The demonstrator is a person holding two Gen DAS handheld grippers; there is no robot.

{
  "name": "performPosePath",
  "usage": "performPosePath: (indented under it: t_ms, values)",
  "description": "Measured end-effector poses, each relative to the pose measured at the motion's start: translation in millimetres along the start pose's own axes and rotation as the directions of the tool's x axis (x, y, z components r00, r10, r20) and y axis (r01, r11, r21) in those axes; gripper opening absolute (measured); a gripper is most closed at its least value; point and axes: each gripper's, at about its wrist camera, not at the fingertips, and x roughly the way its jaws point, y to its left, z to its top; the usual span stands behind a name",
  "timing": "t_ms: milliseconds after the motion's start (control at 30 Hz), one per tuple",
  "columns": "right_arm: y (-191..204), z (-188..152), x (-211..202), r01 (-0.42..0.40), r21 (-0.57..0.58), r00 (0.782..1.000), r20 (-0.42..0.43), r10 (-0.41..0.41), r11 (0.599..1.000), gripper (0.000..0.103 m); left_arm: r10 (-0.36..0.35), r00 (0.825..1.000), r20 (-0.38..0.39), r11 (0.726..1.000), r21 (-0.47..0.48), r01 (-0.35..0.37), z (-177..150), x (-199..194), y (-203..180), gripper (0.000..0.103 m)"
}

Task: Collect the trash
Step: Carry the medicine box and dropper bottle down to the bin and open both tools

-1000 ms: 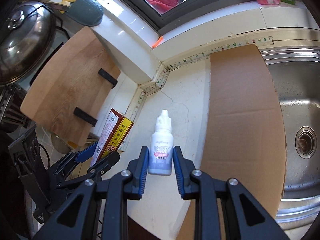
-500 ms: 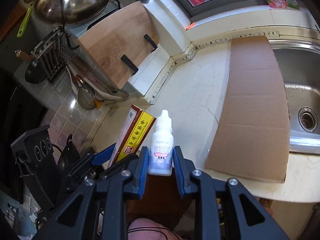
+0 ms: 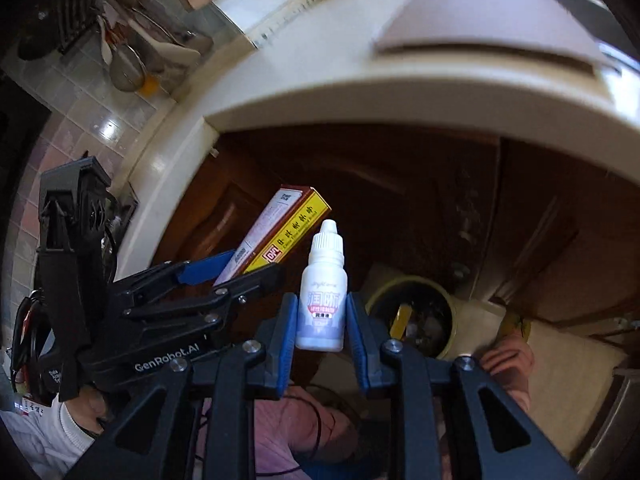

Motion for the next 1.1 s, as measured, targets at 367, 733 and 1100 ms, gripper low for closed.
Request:
performPosePath:
  t_ms: [367,733,1100]
  values:
    - [-82,-17,116,0.109,0.127,0.982,-0.169,-0.087,0.986,0.025,0.004,0.967,-0.253,0.999,-0.032,-0.013,-54,144,30,0.058]
    - [-126,-39,219,0.193,0.145,0.941,-0.309,-0.141,0.970,0.025,-0.011,0.924,-0.383,0.999,-0.036,-0.003,-81,250,52,0.059]
    - [-142,-38,252,0.214,0.207,0.943,-0.300,-0.146,0.955,0.060,-0.048,0.925,-0.378,0.994,-0.113,0.005,-78,272,70,0.066]
